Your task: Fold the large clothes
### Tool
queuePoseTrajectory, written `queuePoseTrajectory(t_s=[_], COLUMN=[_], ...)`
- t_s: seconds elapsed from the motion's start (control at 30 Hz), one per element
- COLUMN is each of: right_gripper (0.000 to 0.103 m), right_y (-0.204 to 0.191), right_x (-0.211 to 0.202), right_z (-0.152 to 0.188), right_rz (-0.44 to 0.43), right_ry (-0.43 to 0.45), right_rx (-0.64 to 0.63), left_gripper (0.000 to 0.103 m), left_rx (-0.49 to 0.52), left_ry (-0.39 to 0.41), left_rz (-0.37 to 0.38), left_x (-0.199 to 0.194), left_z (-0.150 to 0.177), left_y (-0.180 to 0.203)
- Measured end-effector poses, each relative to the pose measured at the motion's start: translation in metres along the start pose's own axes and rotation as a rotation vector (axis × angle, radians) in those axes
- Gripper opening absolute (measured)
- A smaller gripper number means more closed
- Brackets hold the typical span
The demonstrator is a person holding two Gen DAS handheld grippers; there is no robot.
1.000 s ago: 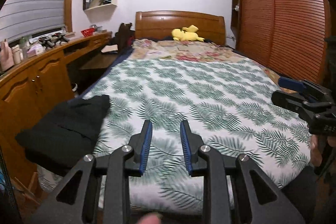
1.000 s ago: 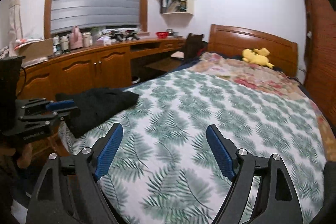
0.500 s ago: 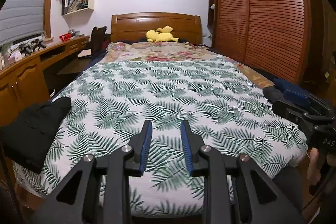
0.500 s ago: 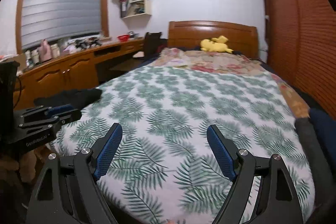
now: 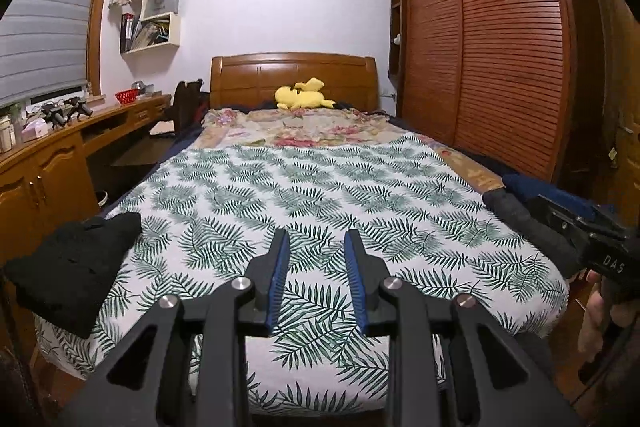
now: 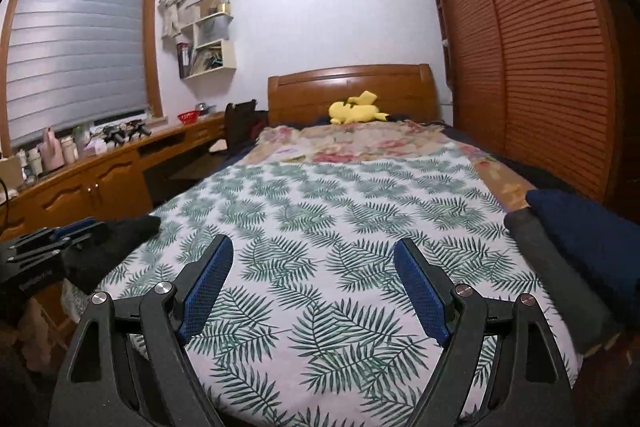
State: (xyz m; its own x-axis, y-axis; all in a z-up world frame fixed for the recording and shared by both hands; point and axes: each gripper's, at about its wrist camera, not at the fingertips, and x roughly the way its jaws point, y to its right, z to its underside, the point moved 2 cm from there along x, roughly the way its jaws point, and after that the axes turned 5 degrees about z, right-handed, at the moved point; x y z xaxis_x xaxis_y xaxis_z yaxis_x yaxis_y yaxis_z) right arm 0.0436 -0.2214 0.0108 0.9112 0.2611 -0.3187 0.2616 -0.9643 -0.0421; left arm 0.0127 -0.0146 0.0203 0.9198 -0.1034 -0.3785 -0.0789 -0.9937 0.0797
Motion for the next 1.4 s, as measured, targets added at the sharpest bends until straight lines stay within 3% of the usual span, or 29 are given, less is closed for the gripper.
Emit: queuePoseTrajectory(t_s=[0.2,1.4], right_gripper=[0.084,0.084], right_y=[-0.002,-0.014], right_x=[-0.01,-0.011], right_z=[0.001,0.003], right_rz=[0.011,-0.008], right_ry=[0.019,0.006], right_rx=[-0.002,-0.012], left_gripper=[0.027,0.027], left_rx=[0.005,-0.006], left_ry=[0.032,0.017], left_rz=[-0.013,-0.036], left_x=[-0.019,-0.011], left_z=[-0.006,0.0], left_y=[0.002,-0.007])
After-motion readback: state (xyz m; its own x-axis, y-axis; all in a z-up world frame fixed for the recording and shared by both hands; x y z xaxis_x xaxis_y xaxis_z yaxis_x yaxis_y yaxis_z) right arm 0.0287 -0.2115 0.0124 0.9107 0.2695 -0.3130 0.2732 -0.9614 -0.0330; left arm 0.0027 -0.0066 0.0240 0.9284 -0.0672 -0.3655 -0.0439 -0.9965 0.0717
